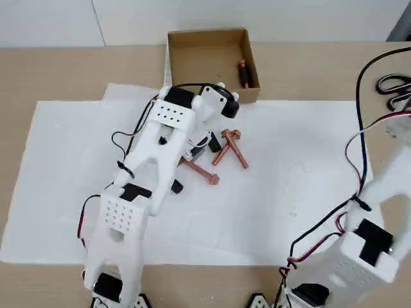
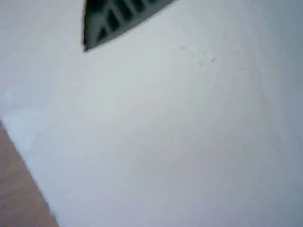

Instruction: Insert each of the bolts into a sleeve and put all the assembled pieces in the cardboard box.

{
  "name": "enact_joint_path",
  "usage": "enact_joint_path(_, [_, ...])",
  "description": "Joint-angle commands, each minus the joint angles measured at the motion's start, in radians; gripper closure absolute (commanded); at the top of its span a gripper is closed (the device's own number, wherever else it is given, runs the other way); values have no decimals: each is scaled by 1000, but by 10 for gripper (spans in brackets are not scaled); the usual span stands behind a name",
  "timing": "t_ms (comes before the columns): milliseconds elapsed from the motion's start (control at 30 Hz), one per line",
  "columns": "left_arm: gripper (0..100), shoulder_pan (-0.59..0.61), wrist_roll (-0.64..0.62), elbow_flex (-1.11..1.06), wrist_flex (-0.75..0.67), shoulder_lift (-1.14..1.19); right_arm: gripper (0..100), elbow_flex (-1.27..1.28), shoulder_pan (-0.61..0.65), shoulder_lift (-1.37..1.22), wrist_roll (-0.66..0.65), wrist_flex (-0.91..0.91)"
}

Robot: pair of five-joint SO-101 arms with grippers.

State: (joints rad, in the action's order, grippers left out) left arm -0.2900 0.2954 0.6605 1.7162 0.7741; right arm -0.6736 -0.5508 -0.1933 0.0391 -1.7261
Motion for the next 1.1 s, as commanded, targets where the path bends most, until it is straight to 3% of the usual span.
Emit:
enact_joint_path(0, [994,8,3,71,34,-8,841,2,7,19,-5,10])
enact_joint_path(167, [994,6,-8,157,38,-21,841,2,7,22,-6,10])
enact_joint_path(333, [994,12,-15,99,38,-172,841,2,7,25,-8,10])
enact_joint_path(733, [994,278,-120,-364,28,-560,841,3,111,21,-20,4])
enact_joint_path(1067, [994,353,-118,-693,-288,-562,842,3,289,27,-104,1])
